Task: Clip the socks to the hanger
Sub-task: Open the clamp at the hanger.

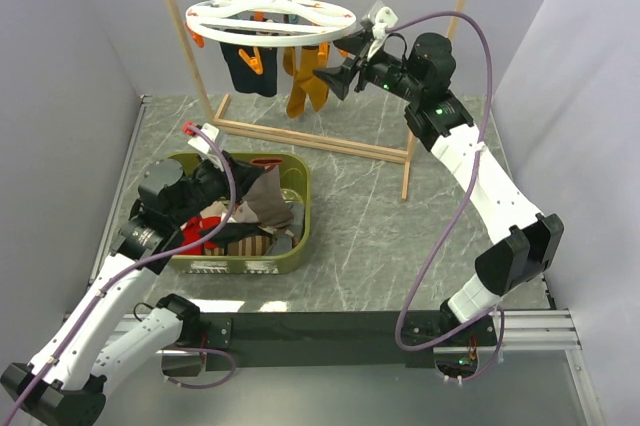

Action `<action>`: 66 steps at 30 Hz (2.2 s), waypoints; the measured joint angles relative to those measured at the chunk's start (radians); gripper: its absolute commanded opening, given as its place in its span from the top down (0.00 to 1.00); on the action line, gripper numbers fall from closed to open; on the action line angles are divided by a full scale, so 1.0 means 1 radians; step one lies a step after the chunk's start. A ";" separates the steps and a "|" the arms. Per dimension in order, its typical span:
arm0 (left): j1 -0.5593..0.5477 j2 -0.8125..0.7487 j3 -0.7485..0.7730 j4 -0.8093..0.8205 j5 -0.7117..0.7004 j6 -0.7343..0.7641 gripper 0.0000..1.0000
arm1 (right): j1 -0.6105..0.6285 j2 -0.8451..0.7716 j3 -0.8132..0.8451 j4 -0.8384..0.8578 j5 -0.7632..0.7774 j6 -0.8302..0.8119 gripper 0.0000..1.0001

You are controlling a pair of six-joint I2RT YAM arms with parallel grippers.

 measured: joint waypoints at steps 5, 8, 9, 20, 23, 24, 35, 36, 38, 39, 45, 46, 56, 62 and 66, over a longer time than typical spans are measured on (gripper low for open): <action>0.000 -0.002 0.000 0.000 0.004 0.000 0.99 | -0.013 0.015 0.021 0.005 -0.032 0.000 0.22; 0.000 0.000 0.000 0.000 0.010 0.000 0.99 | -0.014 0.028 0.027 0.010 -0.052 0.004 0.23; 0.000 0.001 0.000 0.000 0.011 -0.001 0.99 | -0.014 0.034 0.031 0.012 -0.055 0.006 0.23; 0.003 0.010 0.000 0.009 0.027 -0.010 0.99 | -0.018 0.047 0.033 0.069 -0.069 0.044 0.34; 0.003 0.013 0.000 0.009 0.029 -0.016 0.99 | -0.019 0.047 0.031 0.085 -0.069 0.052 0.46; 0.003 0.013 0.000 0.009 0.029 -0.018 0.99 | -0.019 0.047 0.031 0.090 -0.069 0.054 0.46; 0.003 0.011 -0.007 0.024 0.031 -0.028 0.99 | -0.022 0.047 0.027 0.105 -0.064 0.078 0.43; 0.003 0.011 -0.007 0.026 0.031 -0.030 0.99 | -0.022 0.047 0.027 0.106 -0.065 0.084 0.43; 0.003 0.010 -0.008 0.030 0.031 -0.031 0.99 | -0.022 0.047 0.027 0.106 -0.065 0.092 0.46; 0.003 0.010 -0.008 0.031 0.031 -0.031 1.00 | -0.023 0.047 0.027 0.106 -0.066 0.098 0.47; 0.003 0.009 -0.010 0.032 0.031 -0.031 0.99 | -0.023 0.053 0.029 0.107 -0.070 0.118 0.55; 0.003 0.008 -0.011 0.032 0.031 -0.031 0.99 | -0.023 0.054 0.029 0.107 -0.070 0.121 0.55; 0.003 0.006 -0.016 0.038 0.031 -0.031 0.99 | -0.023 0.068 0.031 0.152 -0.077 0.190 0.50; 0.003 0.006 -0.020 0.042 0.031 -0.031 0.99 | -0.023 0.111 0.067 0.158 -0.085 0.226 0.62; 0.003 0.006 -0.021 0.047 0.031 -0.031 0.99 | -0.023 0.115 0.069 0.157 -0.085 0.245 0.59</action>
